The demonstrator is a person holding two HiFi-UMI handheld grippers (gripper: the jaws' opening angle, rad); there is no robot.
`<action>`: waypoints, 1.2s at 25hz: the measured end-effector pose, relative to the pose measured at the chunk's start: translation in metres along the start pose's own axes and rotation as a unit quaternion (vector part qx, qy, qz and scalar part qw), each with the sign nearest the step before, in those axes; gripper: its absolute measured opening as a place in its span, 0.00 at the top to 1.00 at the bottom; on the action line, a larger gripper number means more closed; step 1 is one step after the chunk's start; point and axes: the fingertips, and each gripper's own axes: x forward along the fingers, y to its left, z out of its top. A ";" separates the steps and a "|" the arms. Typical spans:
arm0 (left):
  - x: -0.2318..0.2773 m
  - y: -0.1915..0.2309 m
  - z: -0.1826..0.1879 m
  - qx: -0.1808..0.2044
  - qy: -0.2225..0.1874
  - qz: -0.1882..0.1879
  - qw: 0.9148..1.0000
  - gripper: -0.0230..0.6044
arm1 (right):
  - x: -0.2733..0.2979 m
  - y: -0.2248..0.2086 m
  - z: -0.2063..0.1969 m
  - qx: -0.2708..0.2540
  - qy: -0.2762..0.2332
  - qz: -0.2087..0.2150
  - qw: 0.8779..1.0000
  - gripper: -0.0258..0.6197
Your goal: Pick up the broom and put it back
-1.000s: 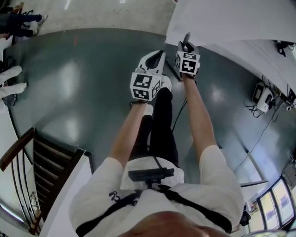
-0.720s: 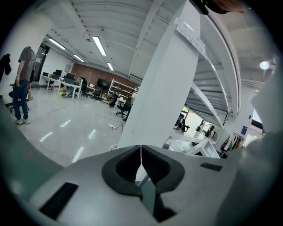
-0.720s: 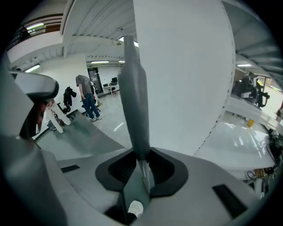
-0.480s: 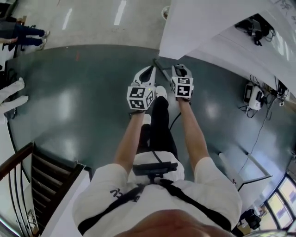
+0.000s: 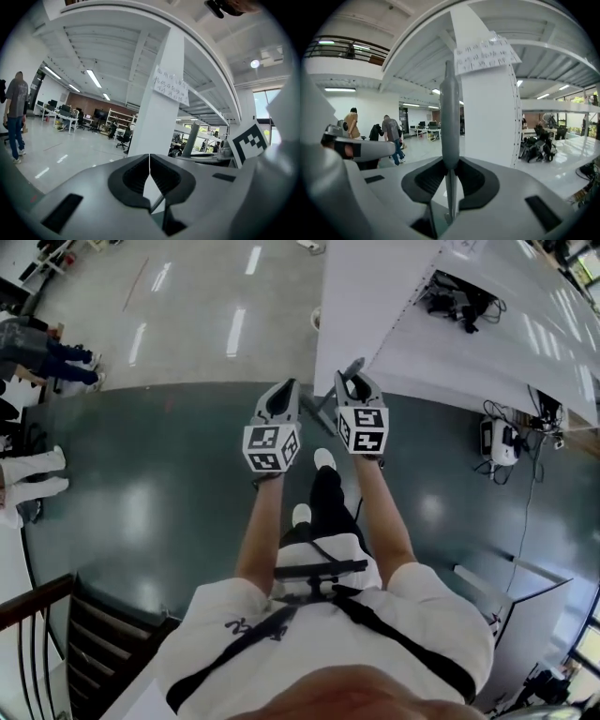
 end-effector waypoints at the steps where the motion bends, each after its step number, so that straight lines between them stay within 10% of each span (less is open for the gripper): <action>1: -0.007 -0.007 0.012 0.008 -0.006 -0.003 1.000 0.94 | -0.011 0.004 0.016 -0.008 -0.015 0.003 1.000 0.81; 16: -0.150 -0.039 0.162 0.073 -0.120 0.019 0.990 0.94 | -0.163 0.096 0.182 -0.059 -0.192 0.046 0.979 0.81; 30: -0.292 0.068 0.165 0.062 -0.150 0.189 0.968 0.94 | -0.146 0.288 0.179 -0.046 -0.171 0.258 0.950 0.81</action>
